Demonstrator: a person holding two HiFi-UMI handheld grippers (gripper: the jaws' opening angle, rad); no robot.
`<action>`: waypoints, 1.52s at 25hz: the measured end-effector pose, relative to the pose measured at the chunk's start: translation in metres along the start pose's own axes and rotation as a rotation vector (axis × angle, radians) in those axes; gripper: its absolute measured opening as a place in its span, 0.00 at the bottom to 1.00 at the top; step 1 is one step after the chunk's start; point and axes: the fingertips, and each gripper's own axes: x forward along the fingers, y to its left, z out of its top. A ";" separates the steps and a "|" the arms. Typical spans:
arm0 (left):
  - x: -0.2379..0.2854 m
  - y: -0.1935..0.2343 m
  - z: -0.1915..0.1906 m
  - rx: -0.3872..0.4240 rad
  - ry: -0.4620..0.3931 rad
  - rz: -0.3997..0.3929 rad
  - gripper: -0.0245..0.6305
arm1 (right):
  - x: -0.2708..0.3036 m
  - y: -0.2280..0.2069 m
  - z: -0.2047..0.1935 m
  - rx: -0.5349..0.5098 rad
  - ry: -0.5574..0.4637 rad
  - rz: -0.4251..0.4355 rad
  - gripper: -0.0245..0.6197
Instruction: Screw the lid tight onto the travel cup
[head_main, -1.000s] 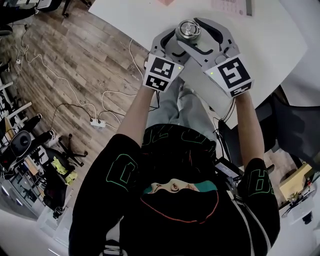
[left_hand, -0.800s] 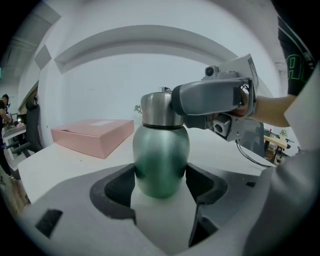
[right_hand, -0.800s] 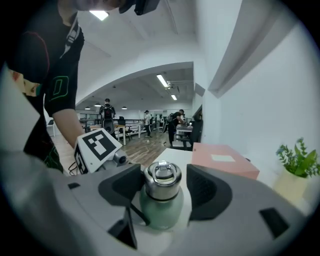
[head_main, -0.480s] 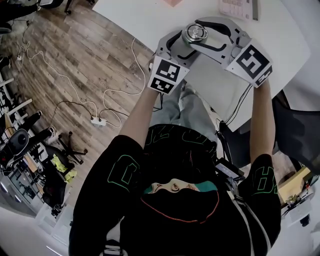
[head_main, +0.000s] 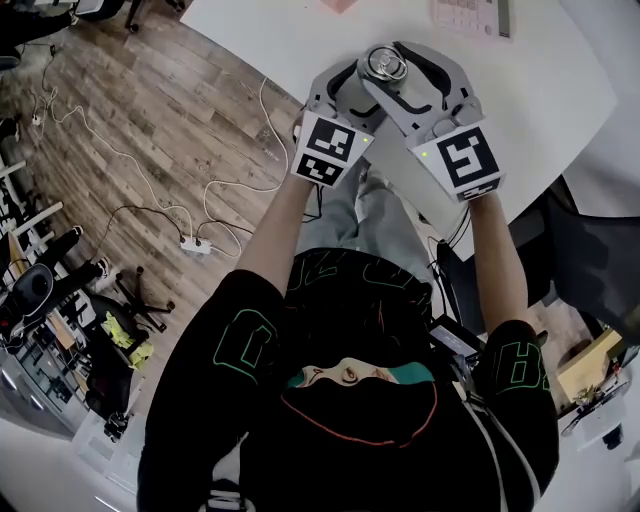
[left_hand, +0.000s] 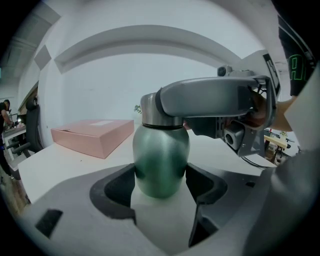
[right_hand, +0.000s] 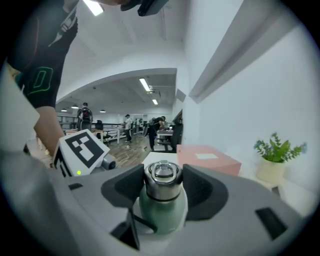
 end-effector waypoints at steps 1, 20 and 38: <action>0.000 0.000 0.000 0.000 0.000 0.000 0.54 | 0.000 -0.001 0.000 0.023 -0.012 -0.060 0.42; 0.001 0.003 -0.002 -0.001 0.002 0.004 0.54 | -0.007 -0.004 -0.001 0.010 -0.028 -0.022 0.49; 0.003 0.000 -0.001 -0.001 0.003 0.002 0.54 | -0.008 0.002 -0.007 -0.034 0.039 0.370 0.40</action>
